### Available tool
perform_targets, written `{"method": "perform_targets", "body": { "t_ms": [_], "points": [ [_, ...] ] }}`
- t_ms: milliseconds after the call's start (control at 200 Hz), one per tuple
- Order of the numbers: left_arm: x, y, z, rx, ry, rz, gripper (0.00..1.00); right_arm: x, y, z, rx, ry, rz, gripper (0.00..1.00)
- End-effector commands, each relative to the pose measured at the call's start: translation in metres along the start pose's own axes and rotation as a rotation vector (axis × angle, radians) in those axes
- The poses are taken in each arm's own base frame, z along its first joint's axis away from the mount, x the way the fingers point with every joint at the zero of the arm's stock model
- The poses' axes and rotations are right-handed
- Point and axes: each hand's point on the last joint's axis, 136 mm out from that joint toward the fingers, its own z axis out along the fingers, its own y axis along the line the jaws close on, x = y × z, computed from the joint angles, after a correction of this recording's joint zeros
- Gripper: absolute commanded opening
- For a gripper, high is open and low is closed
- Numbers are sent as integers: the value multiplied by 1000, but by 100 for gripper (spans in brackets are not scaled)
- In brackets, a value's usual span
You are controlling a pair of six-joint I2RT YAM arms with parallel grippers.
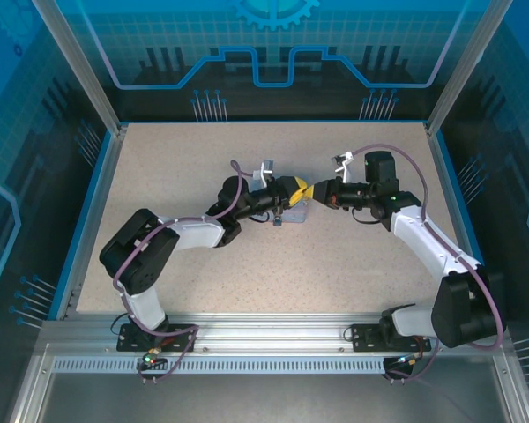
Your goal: Unlock the padlock with the key
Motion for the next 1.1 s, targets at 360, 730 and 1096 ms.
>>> {"method": "perform_targets", "body": {
  "t_ms": [360,730,1096],
  "points": [
    [7,-12,4,37,3,38,20,-1,-8,2,13,-14,21,0],
    [7,-10,5,22,0,44,19,-2,-6,1,8,-15,18,0],
    [9,-13,7,22,2,50,0,-1,-7,1,11,-15,22,0]
  ]
}}
